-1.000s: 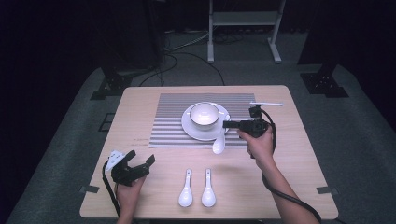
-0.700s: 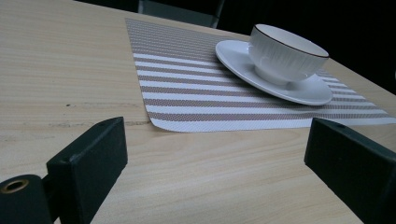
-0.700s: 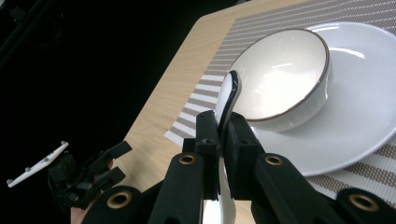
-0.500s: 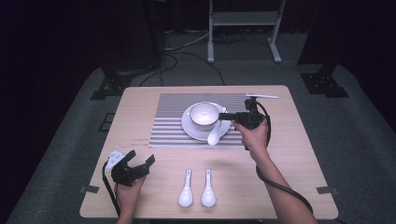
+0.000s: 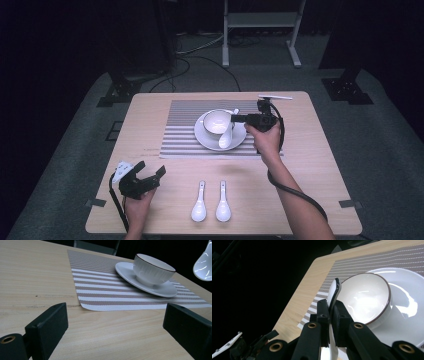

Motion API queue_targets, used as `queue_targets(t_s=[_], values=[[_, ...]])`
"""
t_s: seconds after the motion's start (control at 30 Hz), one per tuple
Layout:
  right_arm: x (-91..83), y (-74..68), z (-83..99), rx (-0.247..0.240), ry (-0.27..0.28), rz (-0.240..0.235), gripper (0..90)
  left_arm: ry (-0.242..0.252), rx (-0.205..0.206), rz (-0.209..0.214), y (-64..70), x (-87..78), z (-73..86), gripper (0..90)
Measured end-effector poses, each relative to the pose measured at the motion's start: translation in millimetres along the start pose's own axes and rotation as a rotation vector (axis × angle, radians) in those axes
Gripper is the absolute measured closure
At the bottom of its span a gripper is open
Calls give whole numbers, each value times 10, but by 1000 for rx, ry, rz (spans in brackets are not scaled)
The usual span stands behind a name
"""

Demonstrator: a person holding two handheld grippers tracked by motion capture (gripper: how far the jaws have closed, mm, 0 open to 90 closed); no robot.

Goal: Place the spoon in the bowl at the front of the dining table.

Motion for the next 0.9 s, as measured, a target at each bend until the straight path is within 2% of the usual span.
queue_targets(t_s=[0.4, 0.9], values=[[155, 99, -143, 37, 26, 39, 849, 0, 2, 2, 2, 1, 0, 47], [253, 255, -339, 103, 108, 90, 850, 0, 0, 4, 1, 1, 0, 46]])
Point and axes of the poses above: each handheld gripper's, and its own axes: x roughly forward along the jaws, z roughly out of its underside, y roughly to its right, the point moved 9 cm from there along x, roughly forward along the jaws, and after that the axes turned 2 degrees about z, right-handed, at the moved point
